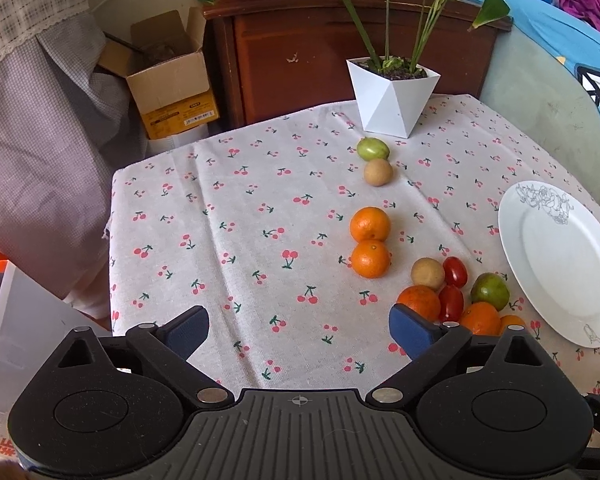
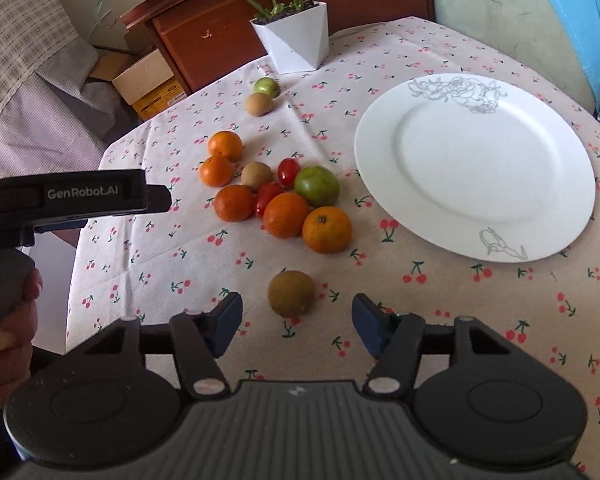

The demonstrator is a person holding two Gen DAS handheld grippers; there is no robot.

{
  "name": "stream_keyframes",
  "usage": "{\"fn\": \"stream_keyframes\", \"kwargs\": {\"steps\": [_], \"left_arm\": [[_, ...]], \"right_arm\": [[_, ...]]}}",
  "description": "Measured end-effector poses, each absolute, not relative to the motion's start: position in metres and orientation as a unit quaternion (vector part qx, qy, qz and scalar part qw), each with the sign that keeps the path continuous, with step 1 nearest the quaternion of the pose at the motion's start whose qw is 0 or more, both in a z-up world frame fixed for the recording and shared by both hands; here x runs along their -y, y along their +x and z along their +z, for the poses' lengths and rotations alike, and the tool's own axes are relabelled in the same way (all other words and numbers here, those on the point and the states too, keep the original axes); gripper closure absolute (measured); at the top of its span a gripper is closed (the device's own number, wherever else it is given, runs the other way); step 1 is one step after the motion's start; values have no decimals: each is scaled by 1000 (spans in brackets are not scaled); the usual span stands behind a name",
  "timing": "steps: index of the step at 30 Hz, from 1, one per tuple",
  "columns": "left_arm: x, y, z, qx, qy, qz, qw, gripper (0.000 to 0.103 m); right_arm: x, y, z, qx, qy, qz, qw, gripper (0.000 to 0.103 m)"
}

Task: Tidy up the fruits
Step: 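Close the right tool on the brown kiwi while the left tool grasps an orange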

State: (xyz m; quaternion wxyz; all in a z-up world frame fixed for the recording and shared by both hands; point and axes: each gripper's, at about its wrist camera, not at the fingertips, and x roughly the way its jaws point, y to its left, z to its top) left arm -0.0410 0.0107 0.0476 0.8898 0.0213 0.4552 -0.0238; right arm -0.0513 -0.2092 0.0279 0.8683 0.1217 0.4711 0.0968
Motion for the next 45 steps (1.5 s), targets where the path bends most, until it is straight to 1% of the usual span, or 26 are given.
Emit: {"fn": "stream_keyframes", "kwargs": {"steps": [2, 4, 7, 8, 11, 14, 17, 20, 23, 26, 32, 34, 37, 38, 39, 41, 45], "left_arm": [[-8, -42, 46, -456, 22, -34, 889, 10], [-5, -43, 44, -455, 27, -44, 889, 12], [0, -43, 40, -453, 37, -53, 889, 15], [1, -43, 38, -453, 39, -57, 889, 18], [4, -41, 33, -455, 29, -79, 886, 27], [6, -39, 28, -461, 13, -96, 882, 42], [10, -38, 24, -457, 7, -107, 883, 46], [14, -37, 21, -453, -1, -117, 884, 48], [19, -35, 15, -454, -2, -126, 882, 54], [24, -34, 14, -446, 2, -127, 886, 55], [23, -29, 13, -439, -23, -133, 889, 56], [24, -28, 12, -435, -25, -133, 890, 56], [27, -27, 12, -432, -22, -134, 892, 58], [28, -27, 12, -431, -20, -136, 892, 61], [28, -27, 12, -431, -20, -140, 891, 66], [30, -27, 11, -432, -20, -148, 890, 70], [32, -28, 10, -430, -14, -151, 890, 70]], "right_arm": [[208, -51, 26, -465, 117, 94, 872, 52], [206, -51, 26, -457, 109, 95, 877, 58], [205, -49, 25, -454, 106, 95, 880, 69], [205, -49, 24, -455, 107, 98, 879, 75], [205, -49, 24, -454, 106, 100, 879, 75], [205, -49, 25, -454, 107, 97, 879, 76], [210, -50, 26, -454, 116, 88, 879, 76], [213, -50, 29, -448, 116, 76, 883, 76], [218, -50, 29, -450, 122, 64, 882, 76], [221, -49, 27, -452, 127, 56, 881, 76], [226, -49, 25, -458, 140, 47, 877, 75], [225, -49, 25, -458, 141, 49, 876, 73], [225, -49, 25, -458, 139, 49, 877, 73], [225, -49, 25, -458, 139, 50, 877, 73], [225, -49, 25, -458, 139, 50, 876, 73], [225, -49, 25, -459, 139, 50, 876, 73], [223, -49, 25, -459, 134, 51, 877, 73]]}}
